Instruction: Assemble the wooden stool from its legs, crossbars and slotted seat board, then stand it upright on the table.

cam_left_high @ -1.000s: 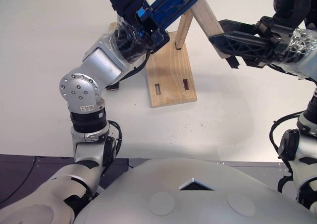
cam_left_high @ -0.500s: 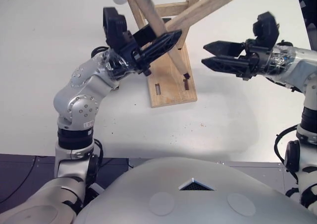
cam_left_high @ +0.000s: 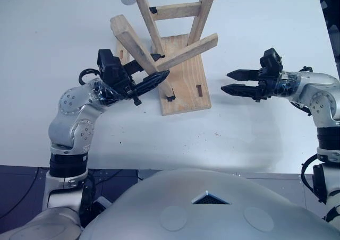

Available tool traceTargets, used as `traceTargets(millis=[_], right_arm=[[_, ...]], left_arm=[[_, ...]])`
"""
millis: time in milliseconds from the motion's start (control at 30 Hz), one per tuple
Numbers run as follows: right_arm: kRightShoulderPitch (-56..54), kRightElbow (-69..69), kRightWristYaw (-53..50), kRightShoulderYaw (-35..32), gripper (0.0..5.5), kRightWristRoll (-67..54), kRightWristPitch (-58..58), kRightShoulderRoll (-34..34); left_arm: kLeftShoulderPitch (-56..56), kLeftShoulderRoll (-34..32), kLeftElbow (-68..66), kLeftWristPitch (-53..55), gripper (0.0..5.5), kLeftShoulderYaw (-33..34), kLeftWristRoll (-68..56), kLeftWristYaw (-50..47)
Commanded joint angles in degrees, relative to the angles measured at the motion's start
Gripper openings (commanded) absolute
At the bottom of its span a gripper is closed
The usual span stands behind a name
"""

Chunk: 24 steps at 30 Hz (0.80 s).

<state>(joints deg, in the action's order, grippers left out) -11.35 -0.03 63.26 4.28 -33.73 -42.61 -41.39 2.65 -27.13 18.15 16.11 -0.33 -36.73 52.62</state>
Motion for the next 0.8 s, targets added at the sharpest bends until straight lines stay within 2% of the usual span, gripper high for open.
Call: traceTargets(millis=[33,800], right_arm=[[-0.89,0.48,-0.01,-0.59,3.6,1.07,0.72,-0.17],[0.72,0.14,-0.91,-1.31,3.6,2.65,2.48,0.78]], left_arm=[[0.46,-1.48,-1.73,-1.32,2.05,-1.36,3.35,1.75],[0.44,-8.43,2.72,1.94,2.02,0.85,2.53,4.14]])
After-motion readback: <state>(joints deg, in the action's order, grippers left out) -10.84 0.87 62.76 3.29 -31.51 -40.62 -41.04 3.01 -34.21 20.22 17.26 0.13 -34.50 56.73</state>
